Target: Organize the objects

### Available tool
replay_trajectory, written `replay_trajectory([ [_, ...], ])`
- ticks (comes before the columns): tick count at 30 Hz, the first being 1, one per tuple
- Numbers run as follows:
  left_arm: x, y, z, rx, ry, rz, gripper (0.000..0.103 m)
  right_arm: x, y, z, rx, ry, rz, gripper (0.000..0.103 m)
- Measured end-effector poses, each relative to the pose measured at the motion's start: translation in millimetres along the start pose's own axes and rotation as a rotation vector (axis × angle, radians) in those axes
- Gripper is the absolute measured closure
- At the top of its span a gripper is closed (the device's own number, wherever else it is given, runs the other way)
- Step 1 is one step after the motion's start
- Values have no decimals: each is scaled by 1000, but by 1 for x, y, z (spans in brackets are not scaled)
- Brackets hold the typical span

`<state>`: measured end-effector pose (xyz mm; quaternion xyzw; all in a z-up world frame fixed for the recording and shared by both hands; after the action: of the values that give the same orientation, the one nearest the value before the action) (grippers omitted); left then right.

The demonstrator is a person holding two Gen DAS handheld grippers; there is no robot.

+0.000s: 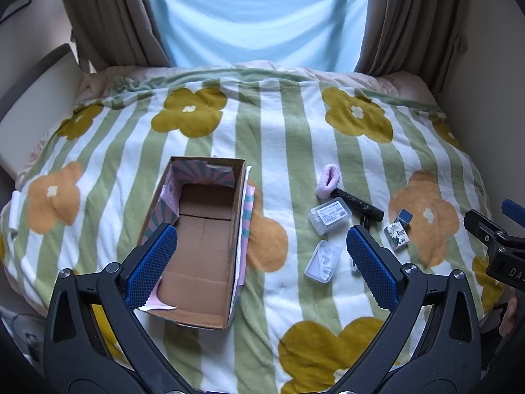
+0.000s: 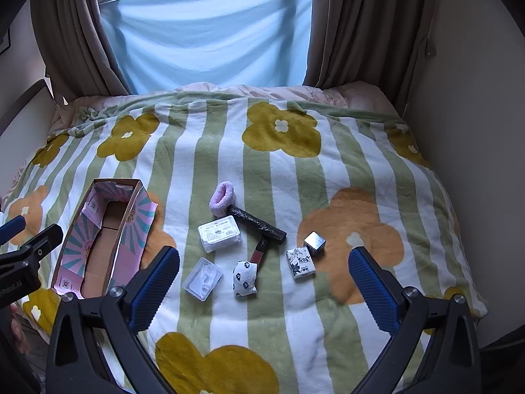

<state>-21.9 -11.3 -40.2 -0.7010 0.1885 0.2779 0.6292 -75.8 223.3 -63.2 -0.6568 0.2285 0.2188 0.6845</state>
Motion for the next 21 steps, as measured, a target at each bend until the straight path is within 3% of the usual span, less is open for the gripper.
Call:
replay_trajectory([
  [21,-5,-7,0,-50,9,17,1,1,-9,7,20,14,21,1],
])
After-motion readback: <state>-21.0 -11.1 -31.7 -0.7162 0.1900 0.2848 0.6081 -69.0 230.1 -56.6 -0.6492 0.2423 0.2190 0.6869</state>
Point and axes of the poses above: each gripper's, at about its wrist camera, not at the fingertips, and y roughly the way its jaws point, z to its right, x to its underside, the point moved 6 cm from there along y, roughly the way its jaws point
